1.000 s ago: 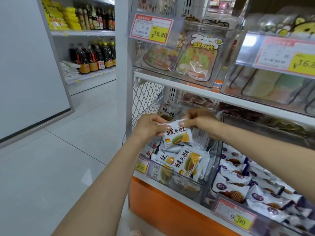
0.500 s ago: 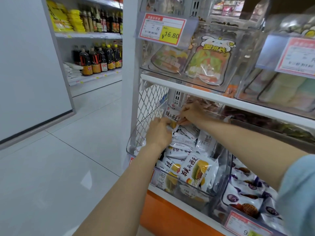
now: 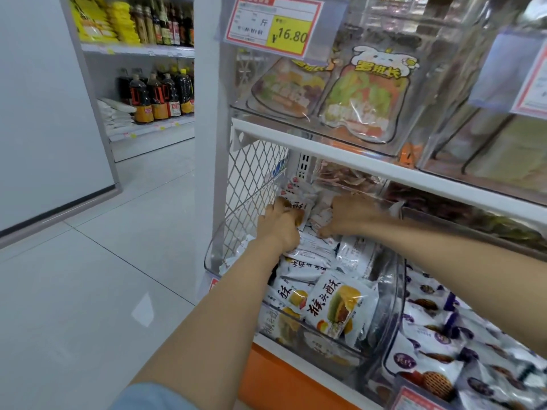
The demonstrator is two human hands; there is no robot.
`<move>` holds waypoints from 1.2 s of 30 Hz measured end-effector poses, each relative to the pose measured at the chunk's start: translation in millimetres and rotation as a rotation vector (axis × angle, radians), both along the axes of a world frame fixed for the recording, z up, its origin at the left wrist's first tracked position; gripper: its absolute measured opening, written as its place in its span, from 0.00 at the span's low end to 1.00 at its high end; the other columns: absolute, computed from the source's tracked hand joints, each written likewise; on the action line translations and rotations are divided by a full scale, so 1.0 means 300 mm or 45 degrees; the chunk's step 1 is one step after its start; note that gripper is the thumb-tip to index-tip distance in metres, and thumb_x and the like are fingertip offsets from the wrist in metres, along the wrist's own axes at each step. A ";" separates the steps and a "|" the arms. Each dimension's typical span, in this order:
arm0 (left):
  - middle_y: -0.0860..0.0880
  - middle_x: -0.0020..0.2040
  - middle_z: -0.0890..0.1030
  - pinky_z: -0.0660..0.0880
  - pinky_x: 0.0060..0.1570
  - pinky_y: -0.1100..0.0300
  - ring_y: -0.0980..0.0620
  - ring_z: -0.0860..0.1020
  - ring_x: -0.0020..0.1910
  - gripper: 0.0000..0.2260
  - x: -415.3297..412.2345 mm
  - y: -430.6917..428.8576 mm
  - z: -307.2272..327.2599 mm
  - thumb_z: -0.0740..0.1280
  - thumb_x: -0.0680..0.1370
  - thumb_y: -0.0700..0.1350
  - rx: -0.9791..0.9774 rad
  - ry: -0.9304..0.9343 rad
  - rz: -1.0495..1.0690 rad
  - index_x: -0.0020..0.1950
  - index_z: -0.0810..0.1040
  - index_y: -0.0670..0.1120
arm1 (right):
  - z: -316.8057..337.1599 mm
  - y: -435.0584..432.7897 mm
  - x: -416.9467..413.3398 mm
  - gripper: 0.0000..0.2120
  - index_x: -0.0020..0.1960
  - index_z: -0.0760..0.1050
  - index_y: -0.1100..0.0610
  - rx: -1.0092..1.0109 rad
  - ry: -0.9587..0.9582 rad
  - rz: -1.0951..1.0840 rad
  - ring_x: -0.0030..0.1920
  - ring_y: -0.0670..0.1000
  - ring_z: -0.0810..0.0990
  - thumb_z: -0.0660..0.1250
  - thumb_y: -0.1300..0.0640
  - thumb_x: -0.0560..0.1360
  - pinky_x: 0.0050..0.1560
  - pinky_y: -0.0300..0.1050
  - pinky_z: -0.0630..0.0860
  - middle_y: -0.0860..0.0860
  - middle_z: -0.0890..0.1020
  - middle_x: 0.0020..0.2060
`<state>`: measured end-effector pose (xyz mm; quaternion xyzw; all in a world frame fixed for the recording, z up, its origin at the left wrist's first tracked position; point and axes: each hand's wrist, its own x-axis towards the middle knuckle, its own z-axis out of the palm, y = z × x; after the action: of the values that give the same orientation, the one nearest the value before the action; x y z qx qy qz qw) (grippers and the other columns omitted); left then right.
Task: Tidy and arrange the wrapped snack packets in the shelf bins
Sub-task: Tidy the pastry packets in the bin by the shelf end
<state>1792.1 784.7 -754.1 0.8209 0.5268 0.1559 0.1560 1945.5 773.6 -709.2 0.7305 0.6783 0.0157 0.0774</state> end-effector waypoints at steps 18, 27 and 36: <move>0.48 0.53 0.79 0.76 0.49 0.65 0.54 0.78 0.49 0.15 -0.050 -0.082 0.105 0.70 0.74 0.39 -0.632 -1.159 -0.134 0.59 0.71 0.44 | 0.090 -0.103 0.037 0.21 0.53 0.73 0.61 -0.263 2.252 0.025 0.45 0.54 0.82 0.73 0.62 0.62 0.44 0.47 0.81 0.55 0.82 0.44; 0.41 0.56 0.79 0.78 0.48 0.57 0.48 0.79 0.48 0.12 -0.068 -0.104 0.105 0.69 0.75 0.38 -0.633 -1.468 0.116 0.56 0.71 0.42 | 0.046 -0.114 0.001 0.12 0.54 0.74 0.58 -0.104 1.736 -0.009 0.44 0.53 0.79 0.68 0.66 0.72 0.44 0.43 0.80 0.57 0.80 0.48; 0.43 0.62 0.72 0.68 0.59 0.58 0.45 0.70 0.63 0.12 -0.150 -0.096 0.021 0.59 0.79 0.39 -0.102 -0.351 0.130 0.62 0.75 0.43 | 0.006 -0.018 -0.108 0.09 0.48 0.76 0.59 0.264 1.258 -0.116 0.40 0.49 0.80 0.72 0.67 0.70 0.35 0.33 0.78 0.53 0.81 0.41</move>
<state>1746.9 755.8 -747.9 0.7570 0.5472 0.2537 0.2513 1913.0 768.3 -707.3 0.6835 0.5961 -0.2680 -0.3252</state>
